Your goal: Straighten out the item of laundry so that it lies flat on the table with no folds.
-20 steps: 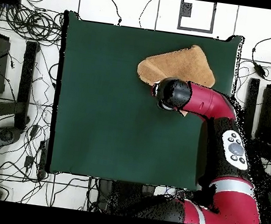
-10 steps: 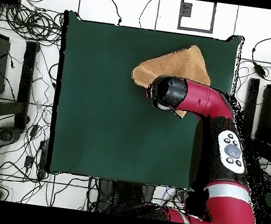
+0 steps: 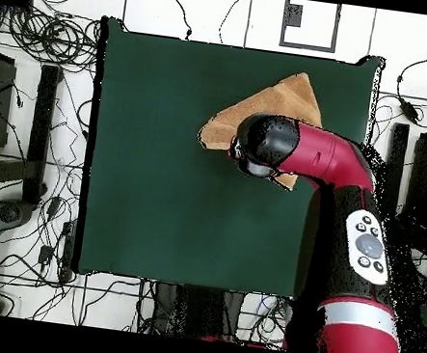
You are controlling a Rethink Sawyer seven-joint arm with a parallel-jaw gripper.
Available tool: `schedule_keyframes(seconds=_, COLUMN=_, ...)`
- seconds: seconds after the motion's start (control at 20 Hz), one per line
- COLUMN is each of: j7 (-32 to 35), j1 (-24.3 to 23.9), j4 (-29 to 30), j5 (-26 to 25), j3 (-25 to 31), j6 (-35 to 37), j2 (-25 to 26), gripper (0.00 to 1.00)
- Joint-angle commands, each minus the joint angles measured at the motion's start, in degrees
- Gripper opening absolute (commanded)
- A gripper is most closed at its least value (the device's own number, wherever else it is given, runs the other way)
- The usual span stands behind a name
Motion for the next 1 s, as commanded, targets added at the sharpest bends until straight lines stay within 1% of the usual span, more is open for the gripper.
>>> schedule_keyframes(seconds=0.05, j7=7.78, j1=0.69, j4=5.79, j5=2.19, j3=-0.69, j6=7.72, j2=-2.79, gripper=0.0)
schedule_keyframes(seconds=0.3, j7=5.92, j1=-1.24, j4=7.78, j5=1.36, j3=-1.41, j6=7.45, j2=-4.72, gripper=0.0)
schedule_keyframes(seconds=0.5, j7=3.94, j1=-2.81, j4=9.77, j5=0.03, j3=-1.55, j6=5.11, j2=-5.59, gripper=0.0)
schedule_keyframes(seconds=0.75, j7=1.85, j1=-4.38, j4=11.07, j5=-1.04, j3=-1.56, j6=5.46, j2=-6.33, gripper=0.0)
schedule_keyframes(seconds=1.0, j7=1.33, j1=-5.13, j4=12.35, j5=-1.79, j3=-1.89, j6=6.12, j2=-7.27, gripper=0.0)
